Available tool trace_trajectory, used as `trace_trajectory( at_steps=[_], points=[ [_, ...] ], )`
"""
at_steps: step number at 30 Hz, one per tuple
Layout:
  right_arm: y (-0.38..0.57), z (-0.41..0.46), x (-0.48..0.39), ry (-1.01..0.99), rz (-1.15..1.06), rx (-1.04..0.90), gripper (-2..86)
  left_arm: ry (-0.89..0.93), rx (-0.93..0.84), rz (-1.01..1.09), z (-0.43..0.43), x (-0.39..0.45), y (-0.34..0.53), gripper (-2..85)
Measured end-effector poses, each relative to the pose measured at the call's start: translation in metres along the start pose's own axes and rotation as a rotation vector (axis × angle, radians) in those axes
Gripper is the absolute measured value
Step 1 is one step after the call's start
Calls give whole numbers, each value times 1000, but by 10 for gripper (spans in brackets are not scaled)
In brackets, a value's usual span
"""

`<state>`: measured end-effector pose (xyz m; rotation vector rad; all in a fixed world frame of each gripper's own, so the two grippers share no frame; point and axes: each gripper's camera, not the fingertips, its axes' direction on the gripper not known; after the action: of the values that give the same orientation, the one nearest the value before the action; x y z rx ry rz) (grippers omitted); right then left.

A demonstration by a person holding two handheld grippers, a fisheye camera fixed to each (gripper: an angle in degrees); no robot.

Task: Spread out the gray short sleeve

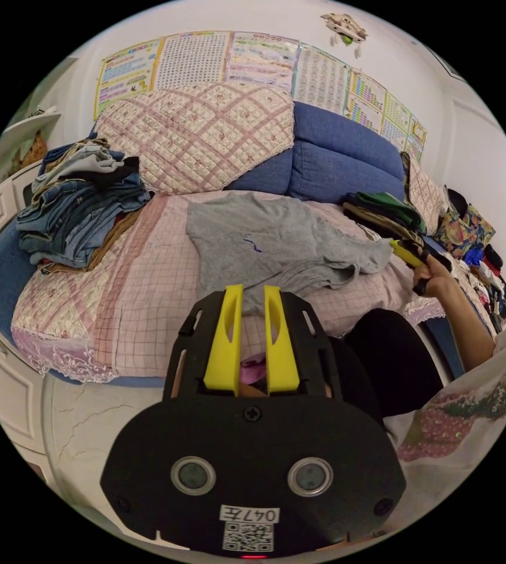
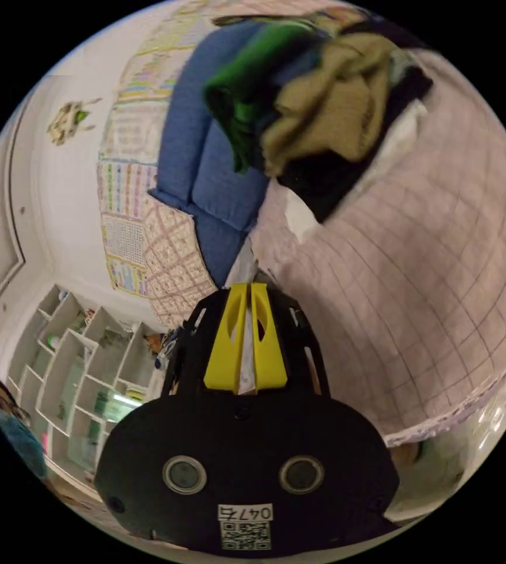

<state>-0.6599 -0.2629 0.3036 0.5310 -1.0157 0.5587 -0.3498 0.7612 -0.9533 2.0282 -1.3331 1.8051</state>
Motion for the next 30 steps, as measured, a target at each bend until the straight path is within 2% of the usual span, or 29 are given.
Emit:
trace_trajectory(
  at_steps=[2, 3, 5, 8, 11, 15, 17, 19, 22, 26, 30],
  points=[
    [5, 21, -77, 83, -372, -69, -9, 4, -7, -11, 3, -4, -2, 59],
    [10, 31, -96, 108, -477, -116, -9, 6, -10, -14, 5, -5, -3, 59],
    [48, 75, -160, 172, -860, -347, -7, 11, -18, -25, 10, -9, -9, 60],
    [102, 111, -195, 289, -1122, -583, -1, 7, -15, -29, 9, -10, -19, 60],
    [121, 109, -207, 400, -1185, -587, 6, 6, -14, -33, 7, -12, -29, 60],
    [104, 84, -223, 348, -1099, -572, 40, 4, -26, -35, 11, -17, -42, 60],
    [85, 57, -232, 314, -1059, -499, 43, 3, -20, -30, 13, -21, -54, 64],
    [74, 41, -235, 343, -1040, -448, 36, 0, -11, -28, 13, -25, -64, 69],
    [75, 35, -241, 381, -1087, -488, 28, -3, -15, -16, 18, -32, -79, 78],
    [107, 29, -276, 225, -1265, -488, 19, -47, -69, 42, 28, -30, -105, 78],
    [119, 45, -313, 162, -1319, -519, 12, 8, -52, 98, 24, -19, -136, 62]
  ],
)
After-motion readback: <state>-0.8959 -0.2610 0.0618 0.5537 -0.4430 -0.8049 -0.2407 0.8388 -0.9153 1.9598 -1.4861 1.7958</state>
